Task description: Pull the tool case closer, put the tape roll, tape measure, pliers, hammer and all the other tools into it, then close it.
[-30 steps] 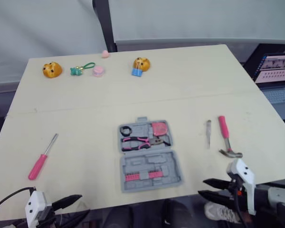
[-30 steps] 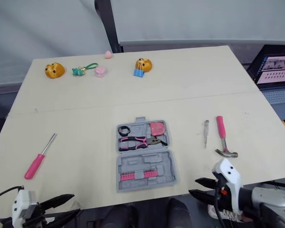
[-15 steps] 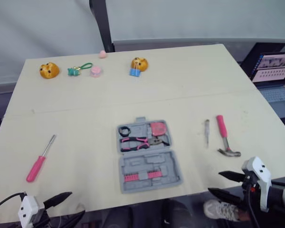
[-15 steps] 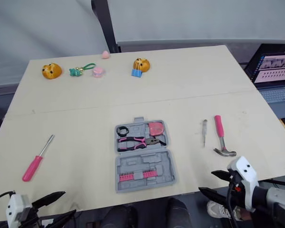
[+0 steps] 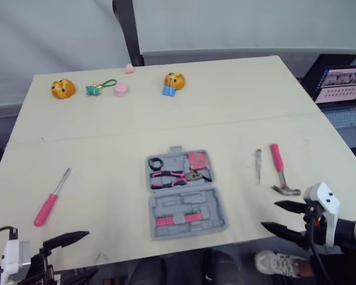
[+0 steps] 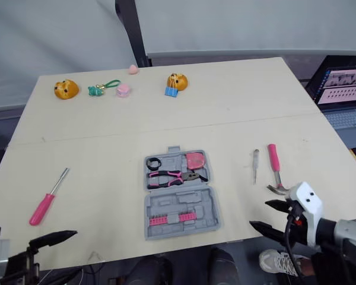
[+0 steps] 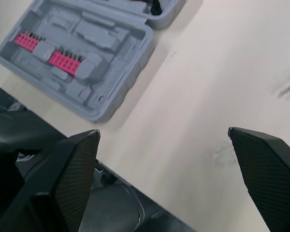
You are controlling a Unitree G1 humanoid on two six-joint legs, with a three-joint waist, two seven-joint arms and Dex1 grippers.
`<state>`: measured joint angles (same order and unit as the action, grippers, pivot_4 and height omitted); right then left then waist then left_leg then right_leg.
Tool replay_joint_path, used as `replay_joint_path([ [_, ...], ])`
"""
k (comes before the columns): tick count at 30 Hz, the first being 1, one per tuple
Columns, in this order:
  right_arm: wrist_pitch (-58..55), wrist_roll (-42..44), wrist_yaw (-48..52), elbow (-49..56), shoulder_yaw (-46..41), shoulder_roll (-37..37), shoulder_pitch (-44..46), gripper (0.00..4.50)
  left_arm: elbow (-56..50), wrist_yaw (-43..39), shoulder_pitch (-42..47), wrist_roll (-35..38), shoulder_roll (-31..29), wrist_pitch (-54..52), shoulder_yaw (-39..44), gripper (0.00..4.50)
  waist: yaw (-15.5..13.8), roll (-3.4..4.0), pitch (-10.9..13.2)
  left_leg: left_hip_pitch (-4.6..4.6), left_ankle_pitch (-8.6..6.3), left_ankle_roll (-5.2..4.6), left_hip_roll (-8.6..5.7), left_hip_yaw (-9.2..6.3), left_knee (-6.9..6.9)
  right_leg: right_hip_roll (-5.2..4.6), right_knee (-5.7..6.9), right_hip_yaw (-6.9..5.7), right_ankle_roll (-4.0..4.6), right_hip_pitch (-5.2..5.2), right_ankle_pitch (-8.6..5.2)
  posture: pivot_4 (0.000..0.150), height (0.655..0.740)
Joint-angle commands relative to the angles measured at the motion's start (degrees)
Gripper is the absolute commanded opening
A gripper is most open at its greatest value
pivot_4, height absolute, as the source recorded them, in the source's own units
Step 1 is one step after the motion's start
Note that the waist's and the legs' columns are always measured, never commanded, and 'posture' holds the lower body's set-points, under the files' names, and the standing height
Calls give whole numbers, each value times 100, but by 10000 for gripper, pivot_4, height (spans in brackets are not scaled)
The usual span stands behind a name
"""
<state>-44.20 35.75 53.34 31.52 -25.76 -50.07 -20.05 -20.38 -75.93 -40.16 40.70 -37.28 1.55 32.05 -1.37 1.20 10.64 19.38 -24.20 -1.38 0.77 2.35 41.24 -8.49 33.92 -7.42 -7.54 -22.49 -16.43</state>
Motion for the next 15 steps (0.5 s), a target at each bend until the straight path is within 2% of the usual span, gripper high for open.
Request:
replay_joint_path([
  [1,-109,137,-144,169,9,3,119,44869,-316,122,415,-29,84,99,-343,45000,-5,0,0,0,1,1,0,0,-1,2,0,-3,0,0,0,1500,7155],
  [7,-270,57,-597,553,122,116,217,44869,-675,1082,1199,-342,476,-184,-1107,45000,-4,-4,-2,2,2,-1,-10,11,0,8,15,2,-21,7,12,1500,7155],
  [11,-920,252,-1215,775,-105,6,780,44869,-831,1387,1553,-297,387,-520,-1334,45000,13,-5,-2,-3,6,-4,-9,25,6,12,18,18,-34,7,19,1500,7155],
  [15,-1887,-77,-2316,618,44,12,1617,44869,-846,1454,1679,-310,307,-656,-1431,45000,20,-5,-2,-17,9,0,-7,43,8,11,16,39,-34,3,19,1500,7155],
])
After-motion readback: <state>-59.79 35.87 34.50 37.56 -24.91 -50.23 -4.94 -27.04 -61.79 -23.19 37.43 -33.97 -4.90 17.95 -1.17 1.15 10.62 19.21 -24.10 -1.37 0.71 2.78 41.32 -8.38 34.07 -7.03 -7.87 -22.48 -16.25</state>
